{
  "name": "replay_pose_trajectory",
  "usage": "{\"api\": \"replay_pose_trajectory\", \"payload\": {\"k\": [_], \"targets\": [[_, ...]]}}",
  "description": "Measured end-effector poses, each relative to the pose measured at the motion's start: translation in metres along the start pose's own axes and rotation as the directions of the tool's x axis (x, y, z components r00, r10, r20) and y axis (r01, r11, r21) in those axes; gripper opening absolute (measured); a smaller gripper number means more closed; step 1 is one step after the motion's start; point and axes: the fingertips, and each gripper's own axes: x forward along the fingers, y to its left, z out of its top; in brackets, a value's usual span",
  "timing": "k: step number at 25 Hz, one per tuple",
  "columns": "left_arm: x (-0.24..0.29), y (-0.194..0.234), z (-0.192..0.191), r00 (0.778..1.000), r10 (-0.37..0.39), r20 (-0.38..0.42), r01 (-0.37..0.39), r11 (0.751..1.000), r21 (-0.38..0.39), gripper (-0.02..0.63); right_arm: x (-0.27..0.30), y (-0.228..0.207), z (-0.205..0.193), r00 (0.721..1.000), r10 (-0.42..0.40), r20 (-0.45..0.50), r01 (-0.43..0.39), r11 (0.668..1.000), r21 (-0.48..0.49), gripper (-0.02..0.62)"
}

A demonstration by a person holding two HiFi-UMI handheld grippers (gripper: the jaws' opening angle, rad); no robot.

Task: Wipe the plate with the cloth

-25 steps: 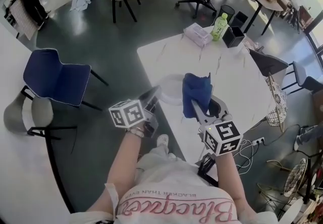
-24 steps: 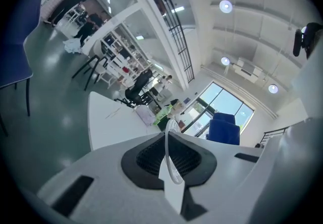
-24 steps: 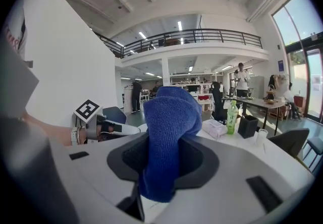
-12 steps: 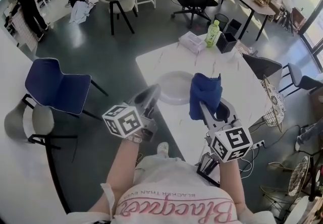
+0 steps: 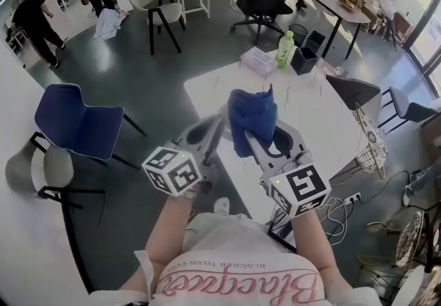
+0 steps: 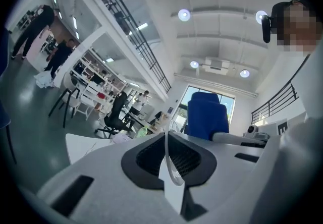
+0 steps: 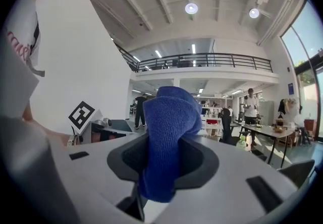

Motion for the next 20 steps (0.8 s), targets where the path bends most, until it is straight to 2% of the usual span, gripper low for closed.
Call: {"api": "replay_pose_trajectory", "payload": {"k": [4, 9, 14, 20], "targets": [[-0.003, -0.006, 0.004, 1.000, -0.002, 0.008, 0.002, 1.000, 0.030, 0.018, 0.023, 0.018, 0.005, 1.000, 0.020, -0.021, -0.021, 0.998, -0.054, 0.123], [-0.006, -0.008, 0.008, 1.000, 0.012, 0.016, -0.013, 0.999, 0.051, 0.018, 0.034, 0.023, 0.008, 0.999, -0.005, -0.037, 0.001, 0.994, -0.111, 0.123], [-0.010, -0.009, 0.009, 1.000, 0.016, 0.025, -0.017, 0.999, 0.040, 0.018, 0.036, 0.020, 0.004, 0.999, -0.016, -0.043, 0.013, 0.996, -0.088, 0.123], [-0.010, -0.008, 0.009, 1.000, 0.003, 0.031, -0.005, 0.999, 0.044, 0.018, 0.034, -0.002, -0.007, 0.993, -0.100, -0.066, 0.096, 0.993, -0.066, 0.126]]}}
